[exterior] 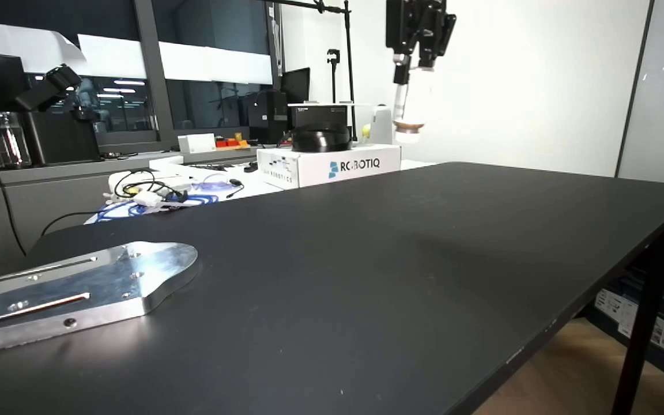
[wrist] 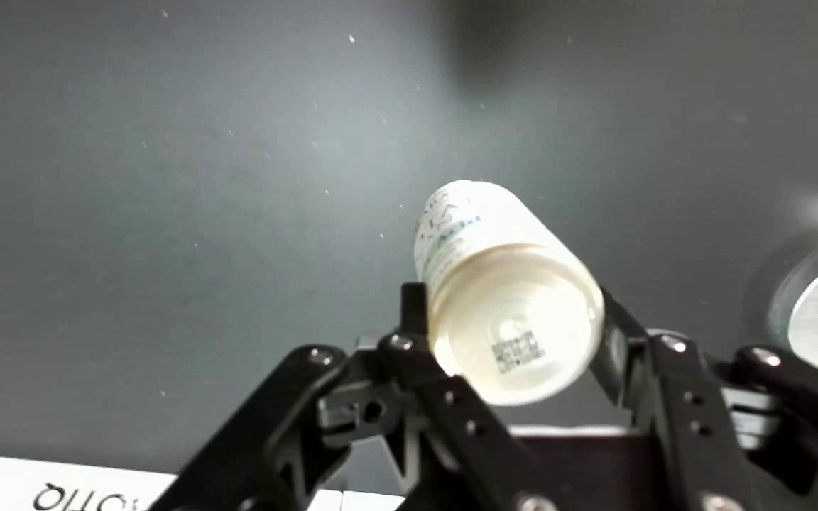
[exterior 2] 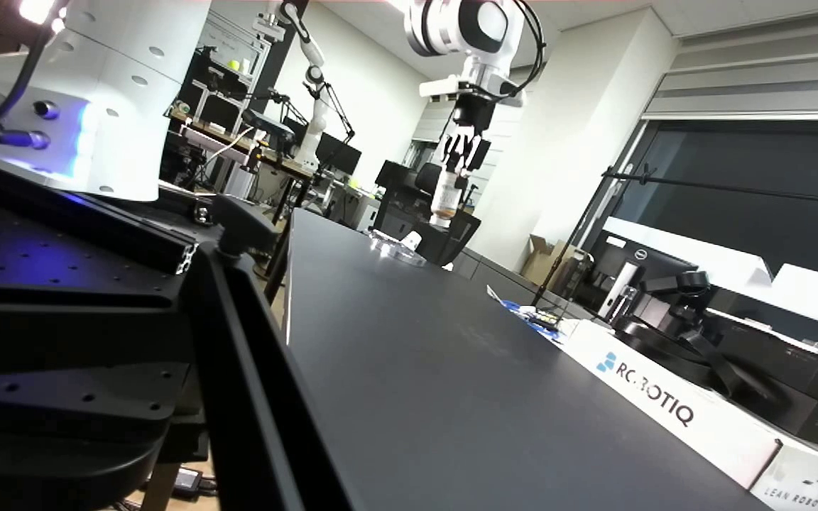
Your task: Move the bottle to the left.
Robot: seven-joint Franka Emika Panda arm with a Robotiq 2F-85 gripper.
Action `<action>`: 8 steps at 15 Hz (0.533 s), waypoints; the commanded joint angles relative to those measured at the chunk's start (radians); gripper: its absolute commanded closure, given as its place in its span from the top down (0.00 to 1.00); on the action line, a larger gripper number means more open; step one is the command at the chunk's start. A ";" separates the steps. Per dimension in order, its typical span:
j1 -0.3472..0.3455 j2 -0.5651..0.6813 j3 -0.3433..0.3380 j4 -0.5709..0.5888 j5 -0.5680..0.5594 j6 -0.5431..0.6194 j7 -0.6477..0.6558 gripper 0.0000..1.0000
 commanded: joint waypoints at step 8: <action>0.229 0.485 0.072 0.654 -0.045 -0.186 -0.079 0.30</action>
